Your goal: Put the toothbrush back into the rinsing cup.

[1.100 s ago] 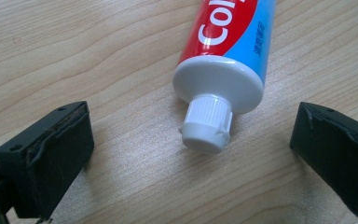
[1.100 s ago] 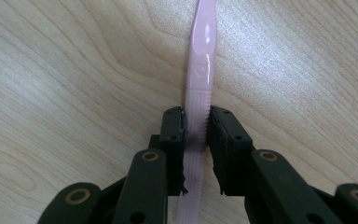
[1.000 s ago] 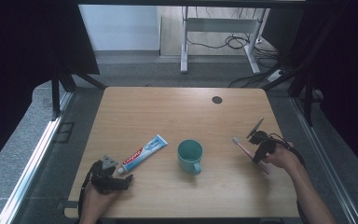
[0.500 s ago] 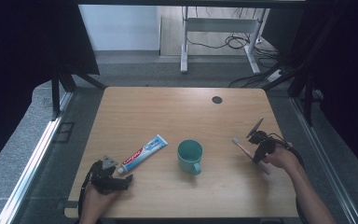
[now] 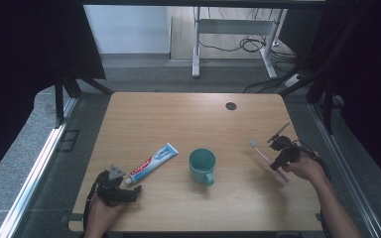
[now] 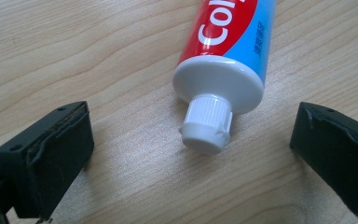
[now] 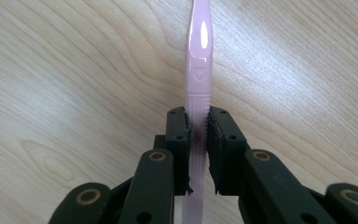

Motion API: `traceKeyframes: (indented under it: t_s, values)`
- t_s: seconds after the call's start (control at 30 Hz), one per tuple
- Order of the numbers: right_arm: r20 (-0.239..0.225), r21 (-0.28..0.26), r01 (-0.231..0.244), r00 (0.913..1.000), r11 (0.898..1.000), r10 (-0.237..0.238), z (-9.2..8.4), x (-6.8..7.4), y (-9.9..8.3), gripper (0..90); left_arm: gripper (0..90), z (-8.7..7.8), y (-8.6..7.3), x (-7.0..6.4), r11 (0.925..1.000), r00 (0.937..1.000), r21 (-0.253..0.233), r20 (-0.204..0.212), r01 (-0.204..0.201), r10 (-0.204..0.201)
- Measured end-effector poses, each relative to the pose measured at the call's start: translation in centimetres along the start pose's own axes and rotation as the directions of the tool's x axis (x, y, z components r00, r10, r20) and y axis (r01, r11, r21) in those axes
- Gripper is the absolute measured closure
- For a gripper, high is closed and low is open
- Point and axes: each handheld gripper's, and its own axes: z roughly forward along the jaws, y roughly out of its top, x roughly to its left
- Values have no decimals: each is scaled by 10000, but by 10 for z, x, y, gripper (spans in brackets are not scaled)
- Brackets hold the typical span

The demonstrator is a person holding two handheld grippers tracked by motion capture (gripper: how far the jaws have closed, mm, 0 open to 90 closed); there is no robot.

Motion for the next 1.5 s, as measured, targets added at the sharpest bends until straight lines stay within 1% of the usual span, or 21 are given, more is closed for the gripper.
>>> traceKeyframes:
  t_s: [0.2, 0.33, 0.43, 0.5, 0.7, 0.77, 0.93, 1.23, 1.4, 1.5]
  values:
    - [-120, -473, 27, 9999, 9989, -33, -4, 3, -3, 782, 0, 0, 0, 0, 10000, 10000, 1, 3, -3, 3]
    - [-279, -974, 89, 9995, 9952, -117, -10, 8, -4, 782, 0, 0, 0, 0, 10000, 10000, 1, 1, -1, 1]
    - [-299, -1314, 180, 9993, 9912, -221, -14, 13, -4, 782, 0, 0, 0, 0, 10000, 10000, 2, 1, -2, 2]
    - [-429, -1562, 227, 9986, 9875, -298, -16, 16, -4, 782, 0, 0, 0, 0, 10000, 10000, 3, 3, -1, 1]
    - [-550, -2155, 213, 9979, 9763, -339, -21, 22, -4, 782, 0, 0, 0, 0, 10000, 10000, 2, 0, -2, 2]
    - [-675, -2387, 194, 9971, 9709, -365, -22, 23, -5, 782, 0, 0, 0, 0, 10000, 10000, 2, -1, -2, 2]
    - [-804, -2782, 140, 9960, 9604, -378, -24, 28, -4, 782, 0, 0, 0, 0, 10000, 10000, 3, 1, -4, 4]
    - [-1083, -3605, 221, 9920, 9325, -654, -32, 40, -2, 782, 0, 0, 0, 0, 10000, 10000, 2, 0, -1, 1]
    - [-1105, -3992, 408, 9896, 9160, -922, -34, 48, 1, 782, 0, 0, 0, 0, 10000, 10000, 2, 1, 1, -1]
    - [-1098, -4167, 496, 9885, 9077, -1044, -35, 53, 3, 782, 0, 0, 0, 0, 10000, 10000, 2, 1, 1, -1]
